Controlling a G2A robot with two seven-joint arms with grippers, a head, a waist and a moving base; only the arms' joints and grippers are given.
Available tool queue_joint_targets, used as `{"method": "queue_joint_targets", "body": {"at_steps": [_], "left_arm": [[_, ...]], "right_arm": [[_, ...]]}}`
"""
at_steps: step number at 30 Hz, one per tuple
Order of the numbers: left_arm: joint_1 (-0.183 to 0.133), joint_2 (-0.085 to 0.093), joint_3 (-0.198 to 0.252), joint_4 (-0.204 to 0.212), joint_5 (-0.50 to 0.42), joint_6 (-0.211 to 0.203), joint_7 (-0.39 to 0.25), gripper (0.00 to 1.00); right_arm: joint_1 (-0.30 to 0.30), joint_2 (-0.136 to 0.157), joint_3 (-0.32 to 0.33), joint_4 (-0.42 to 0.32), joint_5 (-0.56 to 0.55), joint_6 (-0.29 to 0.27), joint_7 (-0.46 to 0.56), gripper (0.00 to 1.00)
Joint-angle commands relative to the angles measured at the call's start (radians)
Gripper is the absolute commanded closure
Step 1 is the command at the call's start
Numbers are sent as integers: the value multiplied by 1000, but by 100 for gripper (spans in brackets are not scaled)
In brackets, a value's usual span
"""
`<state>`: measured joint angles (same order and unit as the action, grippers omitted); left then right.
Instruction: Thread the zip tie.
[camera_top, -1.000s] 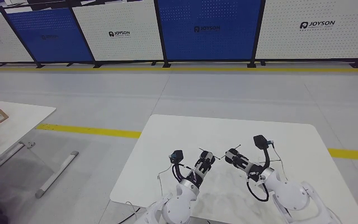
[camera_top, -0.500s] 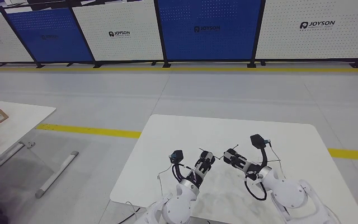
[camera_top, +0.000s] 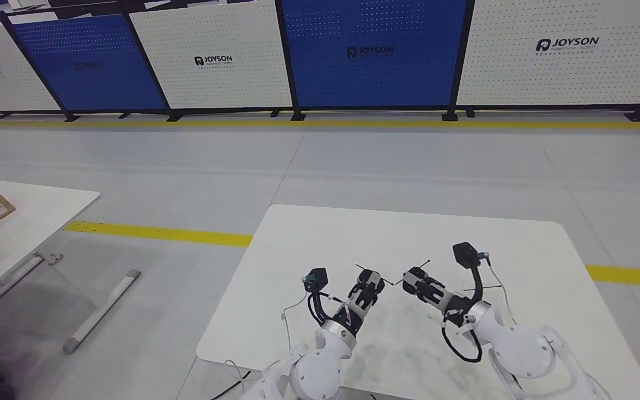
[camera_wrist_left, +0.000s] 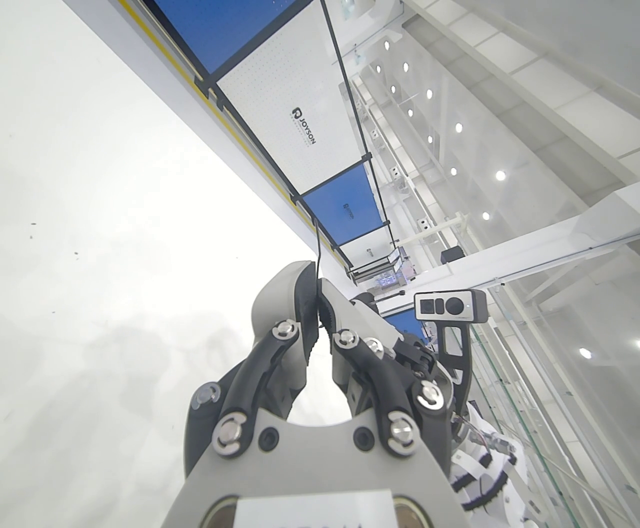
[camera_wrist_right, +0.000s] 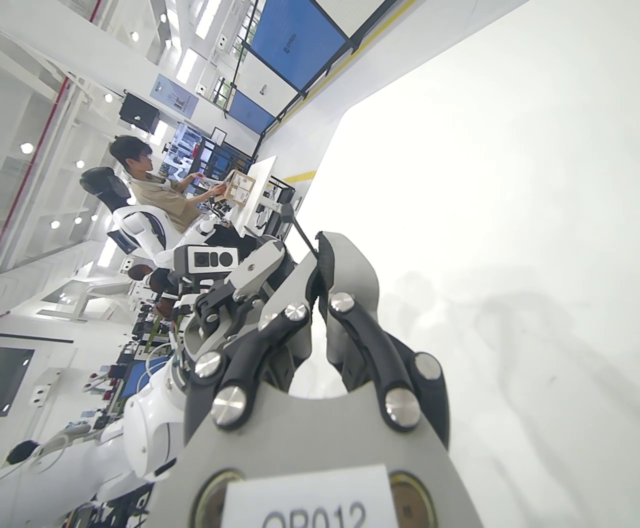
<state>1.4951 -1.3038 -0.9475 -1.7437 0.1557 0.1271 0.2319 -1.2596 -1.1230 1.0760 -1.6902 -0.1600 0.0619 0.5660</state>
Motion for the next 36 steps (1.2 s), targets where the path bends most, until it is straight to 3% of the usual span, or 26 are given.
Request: {"method": "queue_joint_targets", "body": {"at_steps": [1,17,36], "left_arm": [[0,0,0,0,0,0,0,100],[0,0,0,0,0,0,0,100],[0,0,0,0,0,0,0,100]], "right_arm": [[8,-3,-8,6,0,2,6,100],[30,-12,-19,26,-10,27,25,100],[-1,-13,10,1,-17,7,11,100]]}}
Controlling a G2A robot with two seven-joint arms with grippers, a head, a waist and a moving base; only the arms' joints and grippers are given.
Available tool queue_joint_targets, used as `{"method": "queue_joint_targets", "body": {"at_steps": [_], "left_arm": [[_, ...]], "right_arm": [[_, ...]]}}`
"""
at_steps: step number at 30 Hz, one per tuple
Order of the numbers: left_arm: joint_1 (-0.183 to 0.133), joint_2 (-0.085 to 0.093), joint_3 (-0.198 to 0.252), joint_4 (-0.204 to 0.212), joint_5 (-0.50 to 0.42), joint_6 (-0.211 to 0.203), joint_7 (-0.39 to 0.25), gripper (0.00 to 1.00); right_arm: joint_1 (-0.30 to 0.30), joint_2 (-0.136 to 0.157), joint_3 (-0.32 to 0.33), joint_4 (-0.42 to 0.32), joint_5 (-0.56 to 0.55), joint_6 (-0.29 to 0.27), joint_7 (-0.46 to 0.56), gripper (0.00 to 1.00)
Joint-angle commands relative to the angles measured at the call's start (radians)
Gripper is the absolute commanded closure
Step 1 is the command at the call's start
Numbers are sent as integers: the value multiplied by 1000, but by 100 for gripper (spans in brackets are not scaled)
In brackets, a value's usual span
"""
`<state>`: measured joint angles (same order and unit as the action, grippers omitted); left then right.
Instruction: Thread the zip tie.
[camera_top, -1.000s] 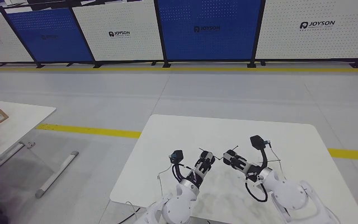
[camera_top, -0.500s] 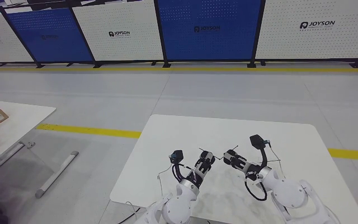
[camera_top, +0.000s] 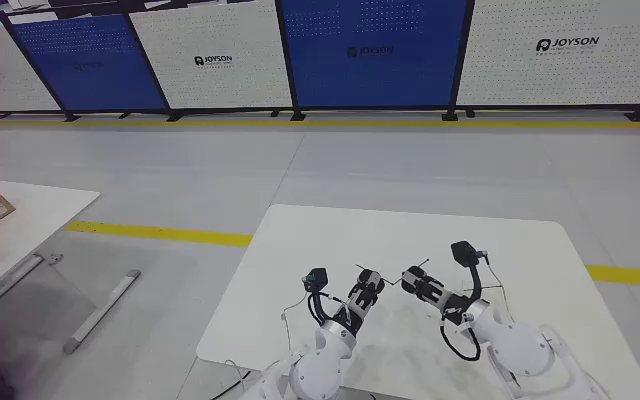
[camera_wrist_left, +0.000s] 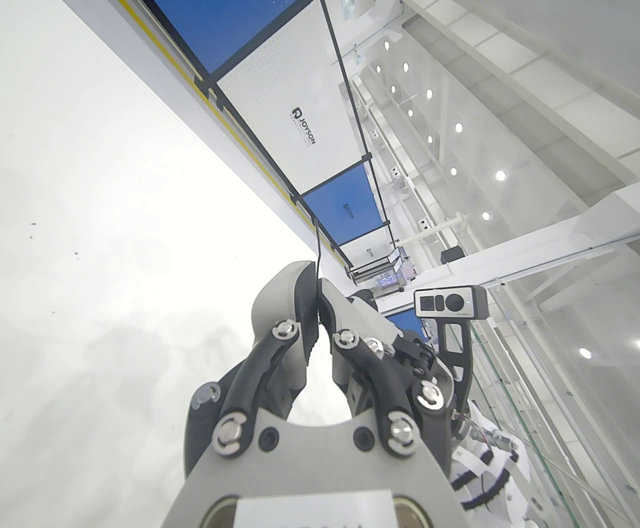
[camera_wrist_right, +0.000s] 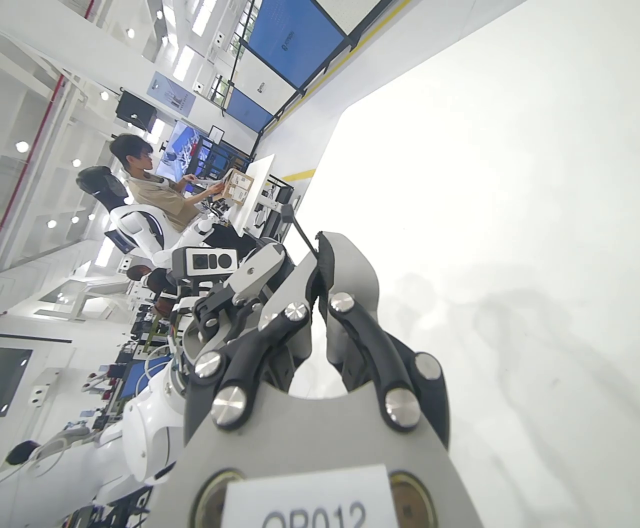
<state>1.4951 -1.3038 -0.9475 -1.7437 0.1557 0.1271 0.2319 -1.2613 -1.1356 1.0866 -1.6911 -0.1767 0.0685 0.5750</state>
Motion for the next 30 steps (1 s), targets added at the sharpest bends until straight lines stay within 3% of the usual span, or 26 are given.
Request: {"method": "queue_joint_targets", "body": {"at_steps": [1,10,19,30], "left_arm": [[0,0,0,0,0,0,0,100],[0,0,0,0,0,0,0,100],[0,0,0,0,0,0,0,100],[0,0,0,0,0,0,0,100]], "right_arm": [[3,-1,-1,5,0,2,5,100],[25,-8,-19,24,-3,7,18,100],[-13,-3,19,5,17,-33,19,100],[9,-8,8,18,13,-11,38,100]]}}
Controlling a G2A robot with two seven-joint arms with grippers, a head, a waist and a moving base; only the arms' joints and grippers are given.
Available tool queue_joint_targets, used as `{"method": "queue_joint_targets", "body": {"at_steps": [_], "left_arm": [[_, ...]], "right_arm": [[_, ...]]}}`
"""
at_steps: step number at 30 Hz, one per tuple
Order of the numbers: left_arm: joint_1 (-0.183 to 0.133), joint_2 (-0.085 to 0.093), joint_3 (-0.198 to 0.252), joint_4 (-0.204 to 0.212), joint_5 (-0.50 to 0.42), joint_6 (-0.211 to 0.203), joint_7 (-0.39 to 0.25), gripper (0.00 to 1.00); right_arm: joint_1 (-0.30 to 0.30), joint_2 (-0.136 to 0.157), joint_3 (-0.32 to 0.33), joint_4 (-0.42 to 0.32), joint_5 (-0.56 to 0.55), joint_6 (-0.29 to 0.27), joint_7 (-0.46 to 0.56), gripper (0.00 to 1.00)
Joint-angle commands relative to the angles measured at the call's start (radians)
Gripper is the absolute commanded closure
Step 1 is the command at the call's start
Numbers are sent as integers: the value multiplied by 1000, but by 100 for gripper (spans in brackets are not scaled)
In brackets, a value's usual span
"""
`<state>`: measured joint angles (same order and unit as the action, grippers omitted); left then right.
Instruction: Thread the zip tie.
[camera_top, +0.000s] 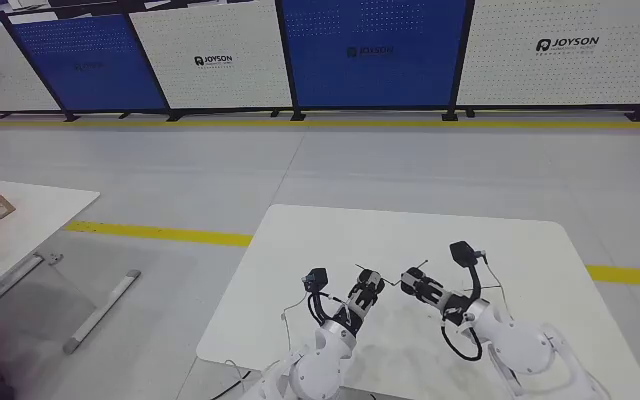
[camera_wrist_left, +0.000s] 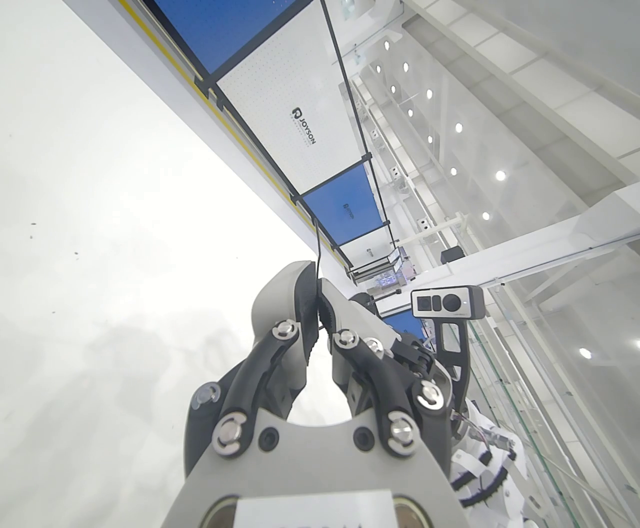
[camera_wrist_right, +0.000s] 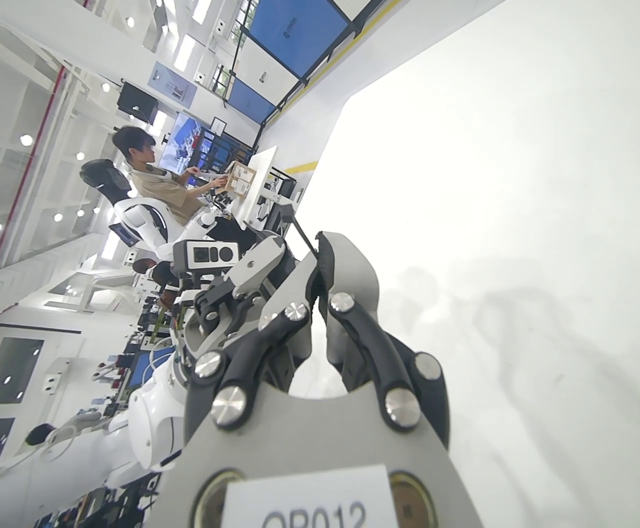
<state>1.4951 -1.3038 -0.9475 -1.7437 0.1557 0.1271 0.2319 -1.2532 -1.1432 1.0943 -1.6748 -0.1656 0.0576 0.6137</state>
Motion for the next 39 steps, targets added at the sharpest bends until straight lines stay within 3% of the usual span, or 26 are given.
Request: {"method": "queue_joint_targets", "body": {"at_steps": [1,39], "left_arm": [[0,0,0,0,0,0,0,100],[0,0,0,0,0,0,0,100]], "right_arm": [[2,-1,0,3,2,-1,-1,100],[22,-9,-4,24,10,0,20,100]]}}
